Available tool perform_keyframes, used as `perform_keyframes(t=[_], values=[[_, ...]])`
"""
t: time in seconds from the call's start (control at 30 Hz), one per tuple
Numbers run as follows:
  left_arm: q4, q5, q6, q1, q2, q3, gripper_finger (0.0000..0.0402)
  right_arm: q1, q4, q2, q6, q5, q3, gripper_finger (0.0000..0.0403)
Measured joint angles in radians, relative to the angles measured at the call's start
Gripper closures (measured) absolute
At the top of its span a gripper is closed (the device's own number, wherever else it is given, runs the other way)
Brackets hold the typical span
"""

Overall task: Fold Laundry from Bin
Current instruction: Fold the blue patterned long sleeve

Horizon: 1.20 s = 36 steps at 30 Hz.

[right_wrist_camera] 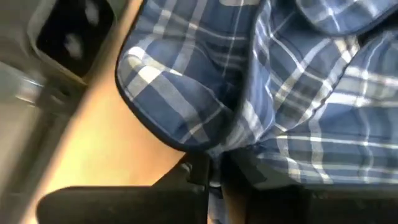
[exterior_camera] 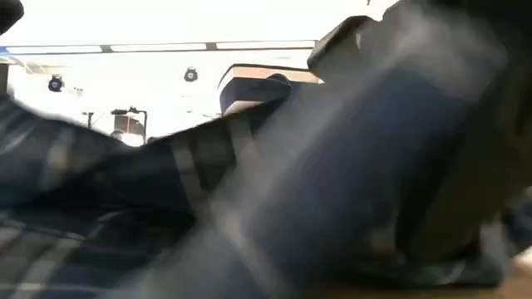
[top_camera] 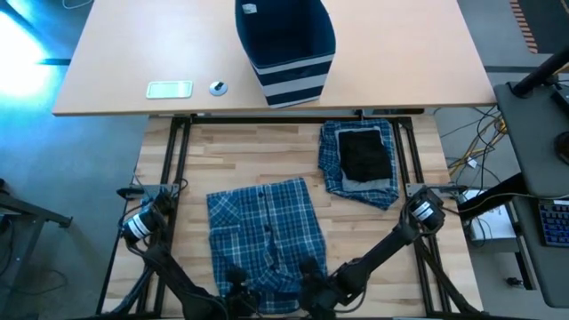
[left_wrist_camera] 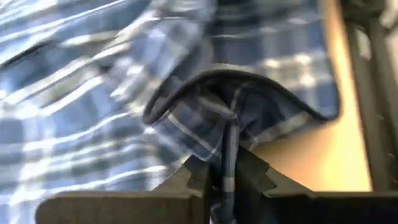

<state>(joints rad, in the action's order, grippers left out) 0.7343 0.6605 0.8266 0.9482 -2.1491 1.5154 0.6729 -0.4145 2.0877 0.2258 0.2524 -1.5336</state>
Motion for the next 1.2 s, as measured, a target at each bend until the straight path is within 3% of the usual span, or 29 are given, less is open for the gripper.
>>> perform_keyframes(t=[0.2,0.3,0.53,0.63,0.9,1.03,1.2], values=[[0.062,0.026,0.129,-0.01,0.074,-0.035,0.0398,-0.077,-0.015,-0.046,0.178,-0.263,-0.015,0.0393],[-0.014,-0.048,0.163,-0.023,0.114,-0.126,0.0399,-0.13,-0.058,-0.052,0.229,-0.39,-0.013,0.0393],[-0.655,-0.321,0.137,-0.09,0.328,-0.533,0.0401,-0.253,-0.061,-0.053,0.298,-0.683,-0.005,0.0393],[-0.896,-0.375,0.127,-0.119,0.443,-0.696,0.0401,-0.301,-0.065,-0.057,0.291,-0.788,-0.005,0.0393],[-1.055,-0.47,0.171,-0.202,0.637,-0.972,0.0401,-0.399,-0.172,-0.058,0.243,-0.909,-0.002,0.0371],[-1.093,-0.573,0.19,-0.23,0.642,-1.009,0.0391,-0.433,-0.195,-0.053,0.228,-0.924,-0.001,0.0318],[-1.126,-0.708,0.227,-0.249,0.606,-1.022,0.0343,-0.46,-0.232,-0.056,0.209,-0.921,-0.021,0.0248]])
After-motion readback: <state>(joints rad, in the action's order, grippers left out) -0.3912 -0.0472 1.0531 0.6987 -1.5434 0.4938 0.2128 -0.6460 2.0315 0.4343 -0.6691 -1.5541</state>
